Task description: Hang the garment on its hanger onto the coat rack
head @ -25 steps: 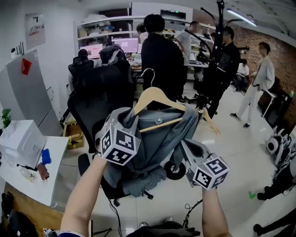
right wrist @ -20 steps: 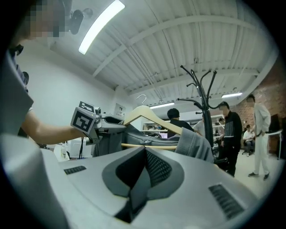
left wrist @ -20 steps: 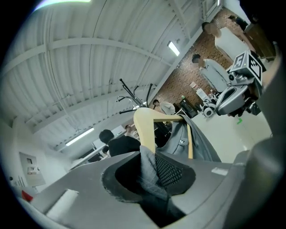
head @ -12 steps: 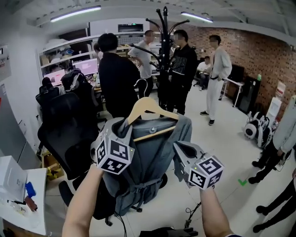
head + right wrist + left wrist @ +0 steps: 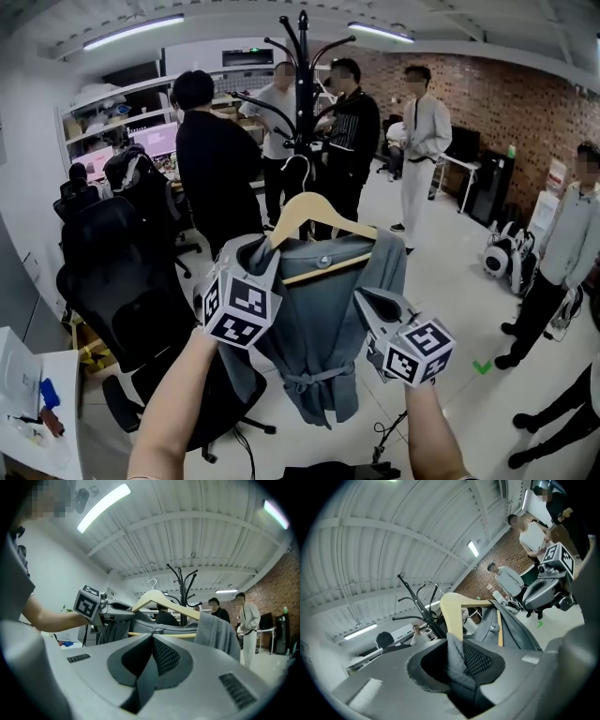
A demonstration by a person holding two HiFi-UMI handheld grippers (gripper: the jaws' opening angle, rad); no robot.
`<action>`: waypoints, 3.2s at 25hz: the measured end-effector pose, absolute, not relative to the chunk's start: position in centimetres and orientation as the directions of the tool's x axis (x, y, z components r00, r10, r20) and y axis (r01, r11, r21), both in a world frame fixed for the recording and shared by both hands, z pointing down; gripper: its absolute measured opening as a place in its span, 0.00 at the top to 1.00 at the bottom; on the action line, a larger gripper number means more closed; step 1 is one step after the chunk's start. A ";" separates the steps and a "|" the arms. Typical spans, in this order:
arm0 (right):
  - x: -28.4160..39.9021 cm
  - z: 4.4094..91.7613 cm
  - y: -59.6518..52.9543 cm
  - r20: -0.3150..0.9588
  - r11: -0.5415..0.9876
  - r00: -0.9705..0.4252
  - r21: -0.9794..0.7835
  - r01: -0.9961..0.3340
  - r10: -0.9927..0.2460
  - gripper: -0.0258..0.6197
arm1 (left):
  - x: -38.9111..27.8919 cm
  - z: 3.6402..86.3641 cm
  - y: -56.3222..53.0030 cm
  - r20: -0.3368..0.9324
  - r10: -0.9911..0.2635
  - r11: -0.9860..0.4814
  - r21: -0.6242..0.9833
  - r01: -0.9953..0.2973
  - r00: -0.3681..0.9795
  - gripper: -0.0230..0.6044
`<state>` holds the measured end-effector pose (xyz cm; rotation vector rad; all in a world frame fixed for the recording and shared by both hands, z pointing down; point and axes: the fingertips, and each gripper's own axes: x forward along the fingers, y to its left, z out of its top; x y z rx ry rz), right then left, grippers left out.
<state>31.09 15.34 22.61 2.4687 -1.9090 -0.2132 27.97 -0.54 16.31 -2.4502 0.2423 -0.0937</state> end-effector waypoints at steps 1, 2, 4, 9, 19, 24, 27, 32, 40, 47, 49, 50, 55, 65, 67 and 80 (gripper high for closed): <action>31.5 22.5 15.5 -0.102 -0.256 0.246 0.094 -0.962 -0.964 0.96 | 28.6 16.2 -0.3 0.007 -0.192 -0.764 -0.629 -0.145 0.981 0.79; 32.0 22.5 15.7 -0.104 -0.256 0.246 0.094 -0.962 -0.963 0.96 | 29.3 16.1 -0.1 0.009 -0.187 -0.765 -0.629 -0.140 0.982 0.79; 33.1 22.5 15.9 -0.106 -0.259 0.249 0.090 -0.962 -0.963 0.96 | 30.9 16.2 0.3 0.017 -0.176 -0.762 -0.635 -0.125 0.984 0.79; 36.0 23.3 15.2 -0.081 -0.247 0.240 0.083 -0.966 -0.967 0.96 | 34.3 17.0 -0.2 0.044 -0.178 -0.748 -0.655 -0.106 0.983 0.79; 39.1 22.8 11.1 -0.065 -0.253 0.246 0.118 -0.960 -0.967 0.96 | 39.0 17.4 -5.9 0.072 -0.185 -0.738 -0.668 -0.090 0.980 0.79; 40.4 22.9 7.8 -0.066 -0.304 0.298 0.117 -0.945 -0.952 0.96 | 41.5 15.9 -9.6 0.054 -0.129 -0.740 -0.670 -0.060 0.990 0.79; 40.9 22.7 6.0 -0.069 -0.332 0.326 0.120 -0.936 -0.943 0.96 | 43.4 14.9 -11.6 0.047 -0.093 -0.748 -0.662 -0.039 0.995 0.79; 42.0 22.9 3.8 -0.054 -0.381 0.377 0.117 -0.917 -0.924 0.96 | 46.2 15.2 -14.9 0.062 -0.050 -0.773 -0.635 0.001 0.997 0.79; 43.7 23.8 2.8 -0.021 -0.439 0.440 0.120 -0.890 -0.898 0.96 | 49.3 18.4 -17.6 0.093 -0.017 -0.799 -0.600 0.042 0.996 0.79; 44.2 24.3 1.5 -0.010 -0.452 0.454 0.116 -0.885 -0.891 0.96 | 50.5 20.6 -19.1 0.113 -0.007 -0.809 -0.585 0.061 0.994 0.79; 44.2 24.5 1.2 -0.009 -0.452 0.454 0.113 -0.885 -0.891 0.96 | 50.7 20.7 -19.3 0.111 -0.005 -0.810 -0.584 0.061 0.994 0.79; 44.2 24.5 1.1 -0.010 -0.453 0.455 0.112 -0.884 -0.890 0.96 | 50.9 20.6 -19.3 0.108 -0.003 -0.812 -0.581 0.061 0.994 0.78; 44.1 24.8 1.2 -0.007 -0.449 0.451 0.107 -0.887 -0.893 0.96 | 51.3 20.8 -19.2 0.075 -0.016 -0.812 -0.583 0.031 0.997 0.78; 43.3 25.8 1.1 0.014 -0.446 0.449 0.096 -0.890 -0.893 0.96 | 49.0 21.5 -19.1 -0.004 -0.028 -0.791 -0.612 -0.025 1.000 0.54; 43.1 26.3 0.9 0.024 -0.441 0.445 0.090 -0.893 -0.895 0.96 | 47.7 21.5 -18.5 -0.030 -0.022 -0.799 -0.600 -0.035 0.999 0.54; 40.1 28.6 -1.3 0.047 -0.412 0.414 0.053 -0.910 -0.909 0.96 | 39.1 25.0 -18.6 -0.010 -0.062 -0.903 -0.426 -0.061 0.998 0.65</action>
